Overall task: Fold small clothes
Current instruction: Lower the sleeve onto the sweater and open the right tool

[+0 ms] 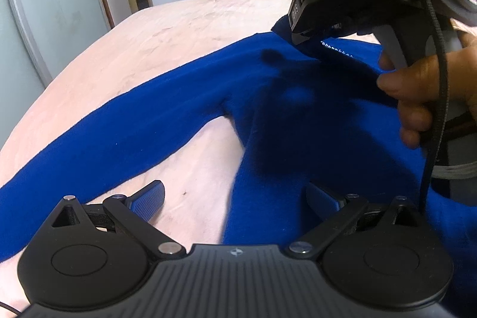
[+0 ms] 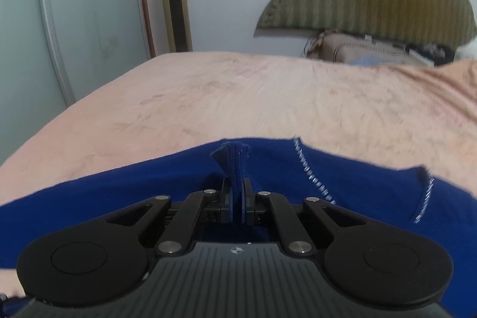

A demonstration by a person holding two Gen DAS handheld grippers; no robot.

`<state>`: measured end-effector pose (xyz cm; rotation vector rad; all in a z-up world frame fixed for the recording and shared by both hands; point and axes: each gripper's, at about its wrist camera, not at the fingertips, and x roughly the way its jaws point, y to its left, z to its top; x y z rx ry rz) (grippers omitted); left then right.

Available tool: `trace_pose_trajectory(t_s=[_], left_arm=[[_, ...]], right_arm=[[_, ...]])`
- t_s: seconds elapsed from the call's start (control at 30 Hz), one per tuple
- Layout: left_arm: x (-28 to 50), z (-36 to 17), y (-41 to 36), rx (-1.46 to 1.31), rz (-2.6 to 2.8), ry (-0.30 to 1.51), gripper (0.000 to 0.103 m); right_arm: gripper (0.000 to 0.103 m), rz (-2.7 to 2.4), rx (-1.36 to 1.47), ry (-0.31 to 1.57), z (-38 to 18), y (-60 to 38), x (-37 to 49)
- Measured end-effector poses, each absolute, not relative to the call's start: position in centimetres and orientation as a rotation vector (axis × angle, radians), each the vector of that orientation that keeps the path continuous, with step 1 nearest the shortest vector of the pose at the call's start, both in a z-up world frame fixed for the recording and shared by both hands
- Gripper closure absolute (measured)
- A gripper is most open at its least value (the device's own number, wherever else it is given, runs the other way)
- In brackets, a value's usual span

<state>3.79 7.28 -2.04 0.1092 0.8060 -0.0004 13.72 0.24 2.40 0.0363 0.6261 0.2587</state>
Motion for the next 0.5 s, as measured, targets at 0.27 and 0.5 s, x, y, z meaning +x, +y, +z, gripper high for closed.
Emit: trace_pose_trajectory(t_s=[0.27, 0.5], left_arm=[[3.8, -2.3, 7.2, 0.122, 0.009, 0.813, 0.001], [4.3, -2.4, 7.4, 0.108, 0.018, 0.818, 0.001]], right_arm=[[0.084, 0.304, 0.055, 0.646, 1.0, 0.9, 14.3], [0.06, 0.5, 0.342, 0.636, 2.7, -3.7, 13.1]])
